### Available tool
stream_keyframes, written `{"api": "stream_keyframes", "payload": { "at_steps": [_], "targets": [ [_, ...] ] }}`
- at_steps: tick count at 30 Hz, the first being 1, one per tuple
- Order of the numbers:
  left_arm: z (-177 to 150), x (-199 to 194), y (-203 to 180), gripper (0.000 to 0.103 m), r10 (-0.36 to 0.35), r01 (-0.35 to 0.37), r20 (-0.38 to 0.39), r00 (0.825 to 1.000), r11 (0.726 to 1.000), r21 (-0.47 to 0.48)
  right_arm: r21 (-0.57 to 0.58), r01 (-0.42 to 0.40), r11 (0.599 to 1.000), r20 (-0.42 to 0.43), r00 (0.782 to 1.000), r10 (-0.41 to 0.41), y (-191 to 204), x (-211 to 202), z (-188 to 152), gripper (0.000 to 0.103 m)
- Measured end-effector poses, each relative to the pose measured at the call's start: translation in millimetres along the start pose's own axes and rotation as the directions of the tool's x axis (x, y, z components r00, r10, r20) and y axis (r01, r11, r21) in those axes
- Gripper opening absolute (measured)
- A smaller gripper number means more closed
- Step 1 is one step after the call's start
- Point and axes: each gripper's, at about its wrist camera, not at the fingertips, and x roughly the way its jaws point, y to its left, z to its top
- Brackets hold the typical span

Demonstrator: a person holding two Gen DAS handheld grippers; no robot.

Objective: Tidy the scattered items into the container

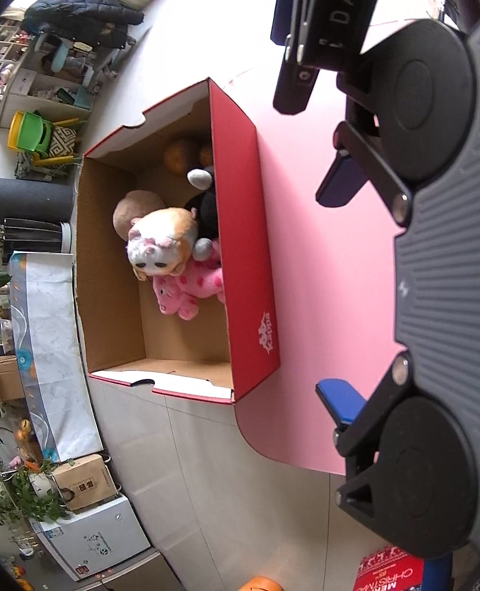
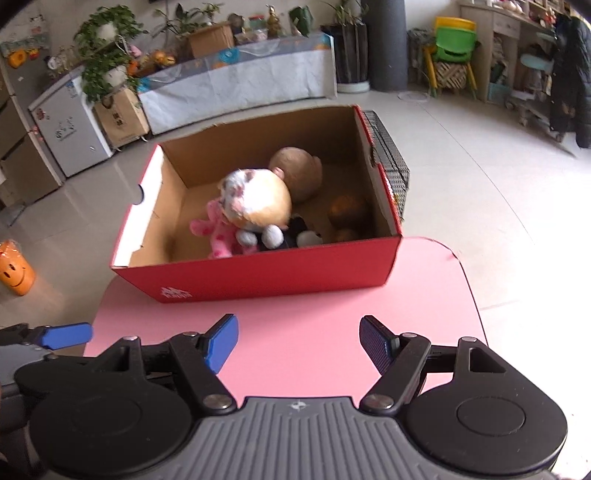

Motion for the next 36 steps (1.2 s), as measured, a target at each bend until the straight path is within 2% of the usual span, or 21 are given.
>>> {"api": "stream_keyframes", "payload": {
  "at_steps": [9,21,29,36],
  "targets": [
    [0,12,3,0.103,-0.027,0.025,-0.042,0.999,0.999,-0.04,0.014,0.052,0.999,-0.043,0.998,-0.051,-5,13,2,0.073],
    [1,27,-1,0.103,0.009,-0.011,-0.07,0.998,0.999,-0.04,-0.036,0.085,0.996,-0.07,0.994,-0.088,-2,31,7,0.074],
    [6,36,-8,0.103,0.031,-0.032,-0.082,0.996,0.999,-0.012,-0.01,0.088,0.996,-0.109,0.99,-0.088,-10,45,9,0.074],
    [7,42,-5,0.103,0.004,-0.008,-0.098,0.995,0.999,-0.039,-0.016,0.089,0.996,-0.108,0.99,-0.09,-10,49,10,0.074]
  ]
}}
